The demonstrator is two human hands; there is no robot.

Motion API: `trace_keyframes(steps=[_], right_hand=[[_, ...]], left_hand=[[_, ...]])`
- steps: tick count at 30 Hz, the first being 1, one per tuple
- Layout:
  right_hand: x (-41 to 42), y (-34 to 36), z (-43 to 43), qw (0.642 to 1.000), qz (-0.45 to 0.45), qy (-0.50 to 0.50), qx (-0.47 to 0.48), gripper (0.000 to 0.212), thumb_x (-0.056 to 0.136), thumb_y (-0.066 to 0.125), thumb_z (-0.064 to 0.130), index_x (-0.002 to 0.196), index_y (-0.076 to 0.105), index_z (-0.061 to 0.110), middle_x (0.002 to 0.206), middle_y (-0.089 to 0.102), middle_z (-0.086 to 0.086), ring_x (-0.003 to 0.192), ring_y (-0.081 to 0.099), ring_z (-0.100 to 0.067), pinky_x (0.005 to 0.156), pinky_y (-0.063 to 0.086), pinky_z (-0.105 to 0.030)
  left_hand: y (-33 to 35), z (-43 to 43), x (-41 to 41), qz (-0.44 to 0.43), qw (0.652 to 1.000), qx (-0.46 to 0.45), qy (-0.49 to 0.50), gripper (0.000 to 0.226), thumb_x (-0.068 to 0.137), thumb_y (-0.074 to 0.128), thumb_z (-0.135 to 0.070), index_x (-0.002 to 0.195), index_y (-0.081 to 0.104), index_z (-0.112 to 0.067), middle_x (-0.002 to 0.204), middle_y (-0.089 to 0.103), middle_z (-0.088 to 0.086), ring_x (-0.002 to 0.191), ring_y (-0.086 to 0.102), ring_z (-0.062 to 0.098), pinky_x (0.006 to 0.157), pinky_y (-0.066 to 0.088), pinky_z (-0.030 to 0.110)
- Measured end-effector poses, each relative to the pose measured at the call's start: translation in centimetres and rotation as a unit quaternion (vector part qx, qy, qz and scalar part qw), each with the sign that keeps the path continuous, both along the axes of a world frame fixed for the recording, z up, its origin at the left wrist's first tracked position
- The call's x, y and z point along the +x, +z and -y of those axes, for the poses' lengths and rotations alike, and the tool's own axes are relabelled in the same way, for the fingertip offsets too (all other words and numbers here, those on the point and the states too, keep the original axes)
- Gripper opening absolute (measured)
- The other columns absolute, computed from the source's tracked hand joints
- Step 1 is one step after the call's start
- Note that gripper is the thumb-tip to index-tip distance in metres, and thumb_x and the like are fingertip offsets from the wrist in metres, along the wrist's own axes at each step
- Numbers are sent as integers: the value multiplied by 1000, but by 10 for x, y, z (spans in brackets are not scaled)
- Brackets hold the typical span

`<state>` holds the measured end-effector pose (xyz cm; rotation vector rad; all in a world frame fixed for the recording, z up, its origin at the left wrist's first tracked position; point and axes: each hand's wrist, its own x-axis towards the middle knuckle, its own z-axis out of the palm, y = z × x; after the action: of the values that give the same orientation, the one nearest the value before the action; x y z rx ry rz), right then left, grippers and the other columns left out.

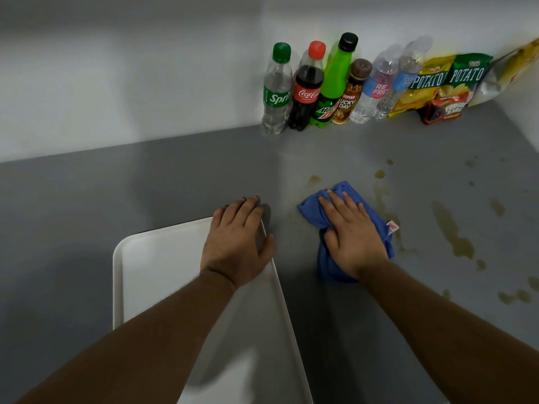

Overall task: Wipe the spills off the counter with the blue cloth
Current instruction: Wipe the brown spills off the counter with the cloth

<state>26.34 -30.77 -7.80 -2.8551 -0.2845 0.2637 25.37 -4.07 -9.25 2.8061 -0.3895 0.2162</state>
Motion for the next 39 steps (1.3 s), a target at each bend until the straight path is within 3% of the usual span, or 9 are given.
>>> trace_keyframes(steps=[3, 7, 11, 15, 18, 23, 31, 34, 39], right_hand=[[28, -2, -3, 998, 21, -58, 6, 65, 99, 34, 33, 163, 25, 22, 171, 19, -1, 159, 8, -28, 128, 4, -47], [63, -8, -29, 992, 3, -116, -46, 65, 104, 35, 37, 164, 14, 25, 173, 8, 0, 158, 1, -34, 125, 1, -57], [48, -9, -29, 998, 15, -38, -45, 63, 106, 32, 42, 164, 15, 27, 173, 9, 2, 158, 0, -33, 126, 2, -55], [43, -3, 9, 999, 11, 39, -13, 57, 109, 37, 35, 163, 21, 27, 172, 14, 5, 159, 5, -24, 129, 4, -48], [65, -2, 8, 1000, 0, -13, -22, 58, 109, 31, 37, 164, 17, 28, 173, 10, 4, 159, 0, -25, 127, 0, -47], [100, -4, -37, 995, -21, -85, -54, 61, 108, 26, 44, 164, 10, 26, 173, 2, 2, 158, -5, -35, 125, -2, -58], [55, 0, -2, 992, 10, 118, -35, 59, 108, 32, 43, 164, 20, 28, 172, 13, 5, 159, 5, -25, 128, 4, -50], [71, -1, 4, 997, 10, 58, -40, 59, 108, 32, 44, 164, 17, 31, 172, 11, 5, 159, 4, -27, 128, 4, -53], [100, -6, -55, 993, -16, -97, -65, 65, 106, 23, 50, 164, 8, 25, 173, 0, 0, 158, -5, -34, 126, -2, -56]], left_hand=[[1, 0, -1, -7, 1000, 0, -1, 59, 96, 49, -50, 143, 57, -14, 156, 53, 6, 143, 49, 30, 123, 34, 49], [5, 1, 0, -32, 999, 10, -1, 63, 96, 45, -54, 146, 55, -16, 158, 51, 5, 145, 46, 29, 125, 30, 47], [7, 1, -1, -29, 1000, 7, -1, 62, 96, 44, -52, 144, 57, -14, 156, 53, 6, 144, 48, 30, 124, 31, 48], [7, 1, -1, -12, 1000, -4, -2, 59, 96, 47, -48, 141, 60, -12, 154, 56, 7, 142, 51, 31, 121, 36, 49], [7, 2, -1, -19, 1000, -2, -2, 60, 96, 46, -49, 143, 58, -13, 155, 54, 7, 143, 49, 31, 122, 35, 50], [8, 2, 0, -32, 999, 14, -1, 60, 98, 49, -49, 146, 55, -14, 157, 52, 7, 144, 47, 30, 123, 31, 47], [9, 2, -2, -14, 1000, 5, -2, 57, 97, 50, -46, 142, 59, -12, 154, 55, 9, 141, 51, 32, 120, 35, 48], [9, 3, -2, -15, 1000, 4, 1, 59, 96, 47, -47, 142, 60, -12, 154, 56, 8, 141, 51, 32, 120, 37, 50], [9, 2, -2, -12, 1000, 4, -3, 55, 97, 53, -42, 141, 60, -10, 154, 55, 9, 141, 51, 33, 119, 37, 49]])
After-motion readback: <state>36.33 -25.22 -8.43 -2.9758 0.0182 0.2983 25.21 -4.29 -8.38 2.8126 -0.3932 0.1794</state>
